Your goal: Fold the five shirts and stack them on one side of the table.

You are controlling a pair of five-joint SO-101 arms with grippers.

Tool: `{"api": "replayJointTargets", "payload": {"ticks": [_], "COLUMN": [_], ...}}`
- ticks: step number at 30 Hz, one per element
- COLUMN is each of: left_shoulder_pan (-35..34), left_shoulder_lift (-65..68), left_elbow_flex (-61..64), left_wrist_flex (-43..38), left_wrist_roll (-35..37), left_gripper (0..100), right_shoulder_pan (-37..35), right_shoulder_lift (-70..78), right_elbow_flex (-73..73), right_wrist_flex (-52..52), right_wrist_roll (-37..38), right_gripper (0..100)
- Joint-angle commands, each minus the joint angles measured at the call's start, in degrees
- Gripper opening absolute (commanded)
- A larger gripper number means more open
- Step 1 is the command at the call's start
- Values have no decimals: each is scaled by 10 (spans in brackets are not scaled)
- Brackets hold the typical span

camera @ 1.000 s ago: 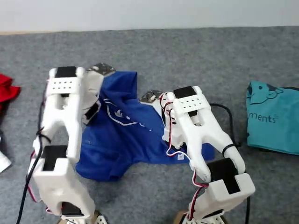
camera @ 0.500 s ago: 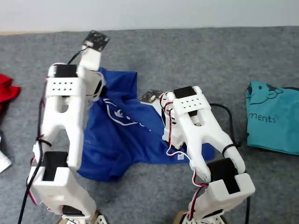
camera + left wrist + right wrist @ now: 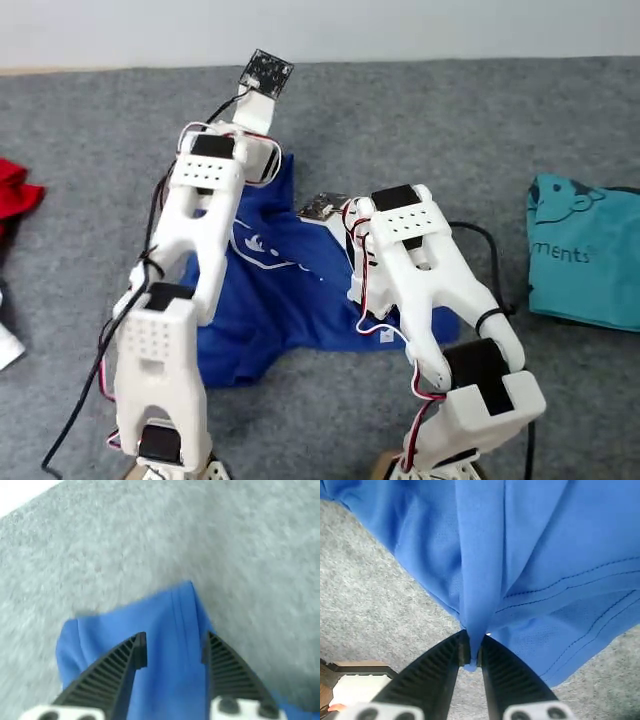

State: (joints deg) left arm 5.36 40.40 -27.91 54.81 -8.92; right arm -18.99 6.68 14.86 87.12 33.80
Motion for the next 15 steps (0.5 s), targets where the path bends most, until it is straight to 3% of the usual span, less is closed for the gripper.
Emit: {"api": "replayJointTargets", "payload": {"ticks": [1,15], "left_shoulder_pan": [13,49], "left_shoulder_lift": [58,314], "left_elbow_flex": [-116,-449], "left_wrist_flex": [-11,44], "left_wrist_roll": [20,29], "left_gripper": [189,187], "right_shoulder_pan": [-3,-2], "right_shoulder_lift": [-29,-28], "right_elbow_flex": [-4,-4], "right_wrist_flex": [-3,-3], "right_wrist_roll": [-5,-5], "right_gripper": [35,35]}}
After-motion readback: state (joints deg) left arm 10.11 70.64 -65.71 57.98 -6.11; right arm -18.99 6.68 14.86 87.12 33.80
